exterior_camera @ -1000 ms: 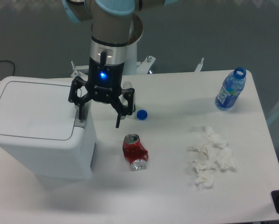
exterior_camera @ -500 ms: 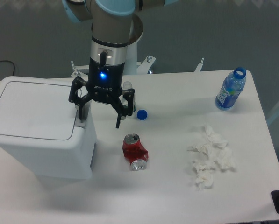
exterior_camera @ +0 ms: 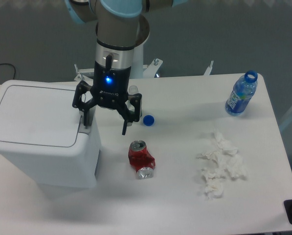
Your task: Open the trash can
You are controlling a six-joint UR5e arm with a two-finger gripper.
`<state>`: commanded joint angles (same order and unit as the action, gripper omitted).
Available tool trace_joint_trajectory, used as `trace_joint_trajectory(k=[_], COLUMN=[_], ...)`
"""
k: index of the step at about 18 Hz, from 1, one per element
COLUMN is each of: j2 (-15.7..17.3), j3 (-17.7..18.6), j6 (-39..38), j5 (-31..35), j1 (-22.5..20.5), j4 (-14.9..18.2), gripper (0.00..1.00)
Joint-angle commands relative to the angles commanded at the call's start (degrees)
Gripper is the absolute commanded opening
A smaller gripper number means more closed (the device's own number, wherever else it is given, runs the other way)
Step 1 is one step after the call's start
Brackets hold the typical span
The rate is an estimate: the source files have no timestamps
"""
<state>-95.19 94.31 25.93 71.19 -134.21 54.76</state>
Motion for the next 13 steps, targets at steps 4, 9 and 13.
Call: trace_joint_trajectory(k=[4,9,13], j2=[-0.1,0.0,0.4], j3=[0.0,-0.1,-1.7], j6=[0.0,0.0,-0.1], j5=[0.2,0.2,-0.3], j1=[0.0,-0.1,-1.7], j4=[0.0,0.0,0.4], gripper=[1.0,1.0,1.0])
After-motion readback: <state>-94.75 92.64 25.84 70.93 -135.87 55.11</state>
